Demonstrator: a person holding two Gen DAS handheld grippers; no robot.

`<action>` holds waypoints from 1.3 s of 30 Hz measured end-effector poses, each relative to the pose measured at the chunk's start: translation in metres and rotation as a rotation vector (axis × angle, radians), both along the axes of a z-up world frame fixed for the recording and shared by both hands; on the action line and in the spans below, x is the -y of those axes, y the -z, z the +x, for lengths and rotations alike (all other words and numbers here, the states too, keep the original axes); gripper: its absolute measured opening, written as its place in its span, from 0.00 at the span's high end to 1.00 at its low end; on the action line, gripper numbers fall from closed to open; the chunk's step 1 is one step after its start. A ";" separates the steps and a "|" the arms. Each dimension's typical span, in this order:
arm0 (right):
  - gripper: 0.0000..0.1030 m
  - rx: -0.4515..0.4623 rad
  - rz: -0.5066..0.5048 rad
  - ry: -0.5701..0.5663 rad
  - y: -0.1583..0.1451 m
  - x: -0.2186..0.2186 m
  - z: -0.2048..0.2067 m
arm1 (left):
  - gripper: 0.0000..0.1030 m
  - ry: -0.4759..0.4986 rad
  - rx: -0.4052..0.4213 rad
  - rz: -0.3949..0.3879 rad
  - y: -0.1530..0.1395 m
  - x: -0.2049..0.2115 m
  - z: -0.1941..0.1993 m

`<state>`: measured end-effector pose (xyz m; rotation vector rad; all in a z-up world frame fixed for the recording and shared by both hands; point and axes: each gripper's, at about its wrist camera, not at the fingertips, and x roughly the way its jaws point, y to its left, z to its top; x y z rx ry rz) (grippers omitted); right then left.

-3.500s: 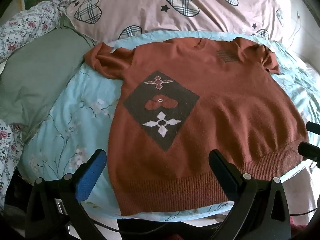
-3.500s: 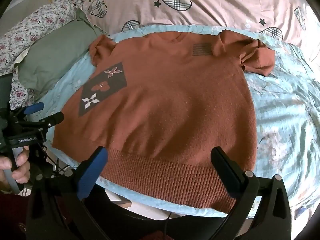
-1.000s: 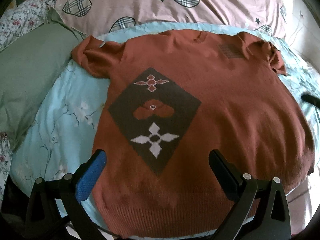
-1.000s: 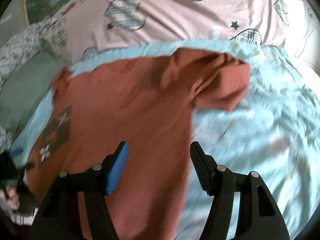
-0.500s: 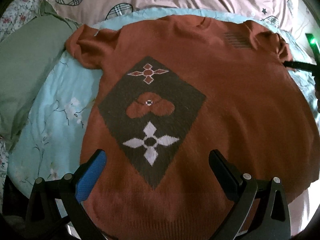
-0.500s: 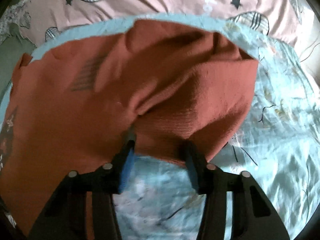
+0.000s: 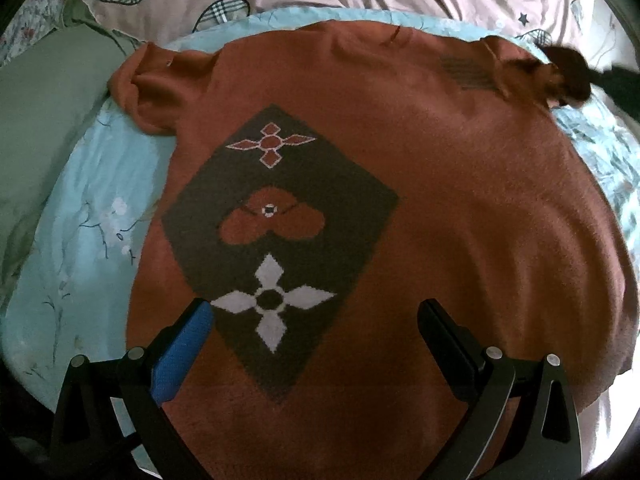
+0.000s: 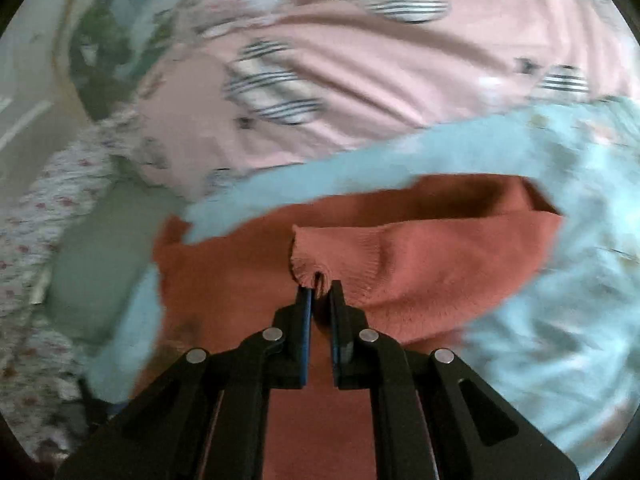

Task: Fold small clothes

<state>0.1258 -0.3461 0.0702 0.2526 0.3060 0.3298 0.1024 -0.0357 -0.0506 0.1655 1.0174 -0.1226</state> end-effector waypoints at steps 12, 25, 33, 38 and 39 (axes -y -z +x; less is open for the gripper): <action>0.92 -0.190 -0.080 -0.351 0.022 -0.199 0.127 | 0.01 -0.067 0.026 -0.106 -0.010 -0.038 0.013; 0.56 -0.219 -0.021 -0.275 0.037 -0.167 0.118 | 0.01 -0.065 0.078 -0.106 -0.017 -0.055 0.070; 0.54 -0.201 0.081 -0.074 0.041 -0.064 0.056 | 0.01 0.015 0.108 -0.135 -0.017 -0.040 0.134; 0.53 -0.214 0.121 0.003 0.051 -0.027 0.029 | 0.01 0.029 -0.006 -0.337 0.000 -0.052 0.202; 0.53 -0.214 0.121 0.012 0.052 -0.023 0.026 | 0.01 0.037 -0.037 -0.391 0.004 -0.054 0.217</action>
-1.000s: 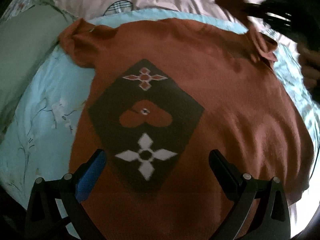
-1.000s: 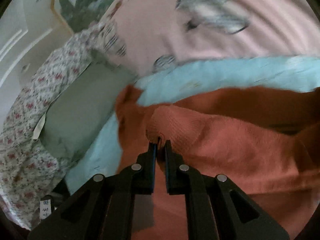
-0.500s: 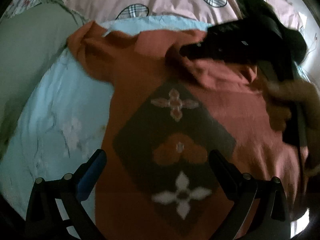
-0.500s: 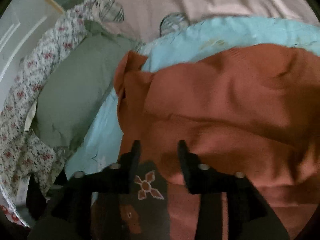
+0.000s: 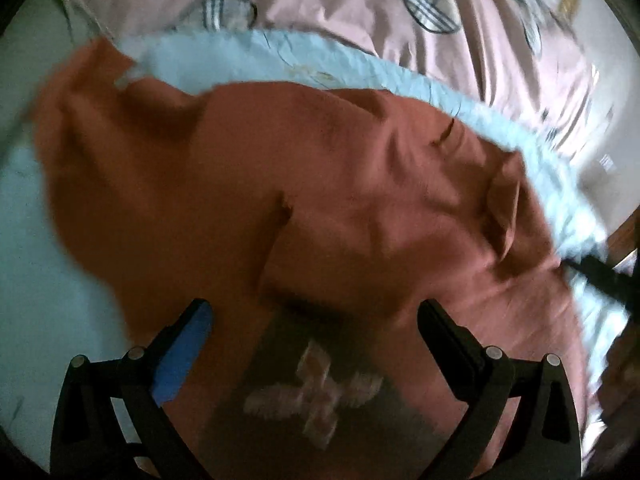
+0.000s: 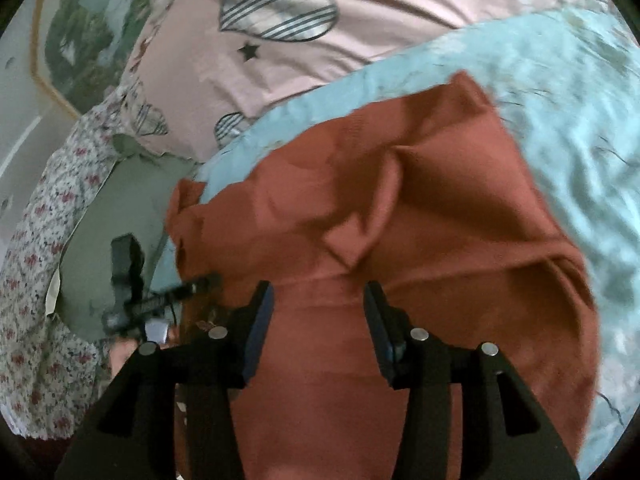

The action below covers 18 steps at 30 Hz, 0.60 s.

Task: Fold small clothes

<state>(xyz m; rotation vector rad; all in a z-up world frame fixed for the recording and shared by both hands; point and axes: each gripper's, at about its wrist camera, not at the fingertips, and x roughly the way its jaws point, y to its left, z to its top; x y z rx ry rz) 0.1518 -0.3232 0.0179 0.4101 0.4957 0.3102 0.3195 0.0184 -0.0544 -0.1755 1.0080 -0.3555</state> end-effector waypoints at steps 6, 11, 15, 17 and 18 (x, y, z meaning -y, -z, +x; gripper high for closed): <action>0.53 0.007 0.005 0.062 0.000 0.025 -0.008 | 0.21 0.109 -0.033 -0.095 0.011 0.005 0.046; 0.53 0.042 -0.044 0.145 -0.007 0.048 -0.012 | 0.96 0.079 0.046 -0.059 -0.001 0.007 0.036; 0.53 0.002 -0.102 0.217 -0.016 0.067 0.016 | 0.97 -0.069 0.151 -0.068 -0.016 -0.025 0.018; 0.51 -0.011 -0.148 0.242 -0.022 0.072 0.035 | 0.97 -0.094 0.105 -0.052 -0.003 -0.031 0.023; 0.50 -0.023 -0.173 0.246 -0.025 0.074 0.048 | 0.96 -0.094 0.086 -0.054 0.002 -0.032 0.023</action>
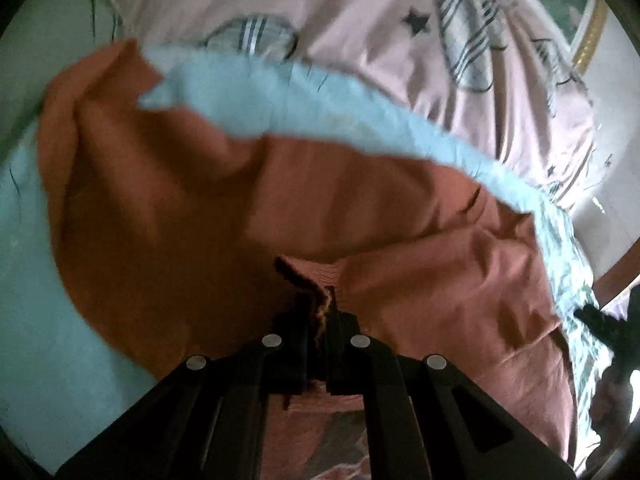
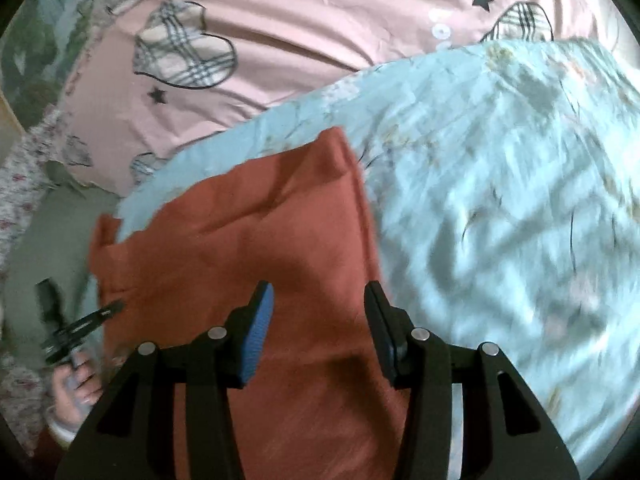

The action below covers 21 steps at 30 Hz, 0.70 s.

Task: Fold small clothes

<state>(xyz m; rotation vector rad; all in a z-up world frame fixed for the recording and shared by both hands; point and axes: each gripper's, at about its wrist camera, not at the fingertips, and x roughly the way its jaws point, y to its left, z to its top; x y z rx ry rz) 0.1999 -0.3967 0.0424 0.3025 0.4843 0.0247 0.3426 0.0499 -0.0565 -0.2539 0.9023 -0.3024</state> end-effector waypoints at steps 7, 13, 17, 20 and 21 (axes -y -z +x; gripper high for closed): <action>0.53 -0.125 -0.017 -0.028 0.014 0.010 0.079 | 0.96 -0.062 0.009 -0.038 0.003 -0.003 -0.008; 0.89 0.016 0.020 0.016 -0.005 0.028 0.039 | 0.96 -0.045 0.009 -0.011 -0.006 -0.006 -0.013; 0.87 -0.066 0.007 0.044 0.013 0.033 0.053 | 0.96 -0.007 0.048 0.013 -0.016 0.011 -0.013; 0.81 -0.061 -0.030 0.120 0.009 0.029 0.039 | 0.96 -0.012 0.044 0.070 -0.011 0.020 -0.008; 0.80 -0.040 -0.039 0.127 0.005 0.020 0.031 | 0.96 -0.019 0.033 0.074 -0.008 0.019 -0.007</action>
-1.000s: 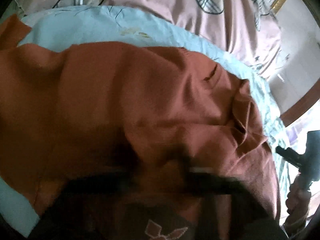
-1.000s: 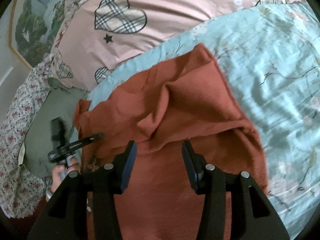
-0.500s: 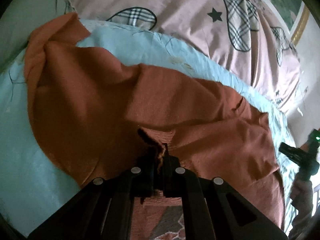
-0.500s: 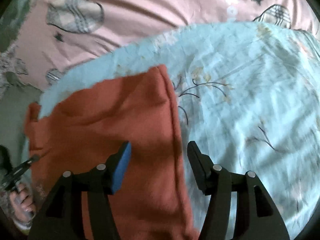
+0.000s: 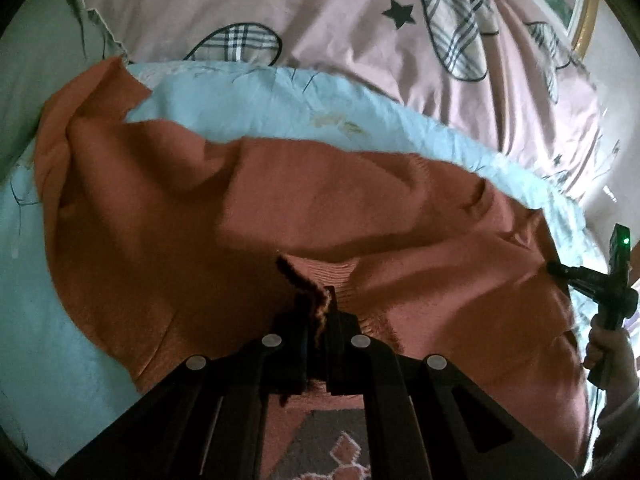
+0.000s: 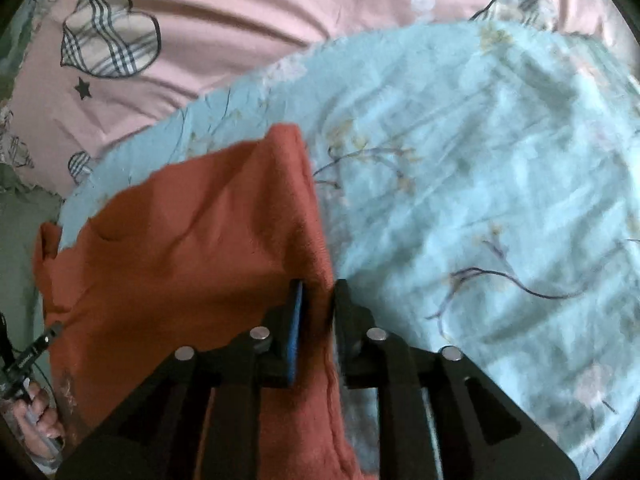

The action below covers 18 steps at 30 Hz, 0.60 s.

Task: Fold small clothes

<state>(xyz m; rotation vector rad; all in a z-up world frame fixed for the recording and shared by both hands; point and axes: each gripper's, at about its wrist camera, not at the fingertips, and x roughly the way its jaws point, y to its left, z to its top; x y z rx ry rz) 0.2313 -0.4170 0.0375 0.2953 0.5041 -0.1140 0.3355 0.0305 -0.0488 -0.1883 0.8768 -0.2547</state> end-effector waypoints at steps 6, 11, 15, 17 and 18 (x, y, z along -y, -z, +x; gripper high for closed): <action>0.55 -0.058 -0.105 -0.129 0.026 -0.046 -0.025 | 0.95 0.000 -0.009 0.005 0.005 -0.010 -0.006; 0.55 -0.021 -0.050 -0.026 0.030 -0.031 -0.060 | 0.94 -0.018 -0.012 0.065 0.008 -0.014 -0.011; 0.54 0.077 0.061 -0.140 0.024 -0.045 -0.095 | 0.94 -0.065 -0.022 0.099 0.008 -0.041 -0.026; 0.53 0.088 0.058 -0.186 0.025 -0.060 -0.106 | 0.94 -0.093 -0.014 0.078 0.003 -0.058 -0.033; 0.52 0.092 0.064 -0.222 0.028 -0.070 -0.110 | 0.94 -0.104 -0.007 0.076 0.001 -0.064 -0.035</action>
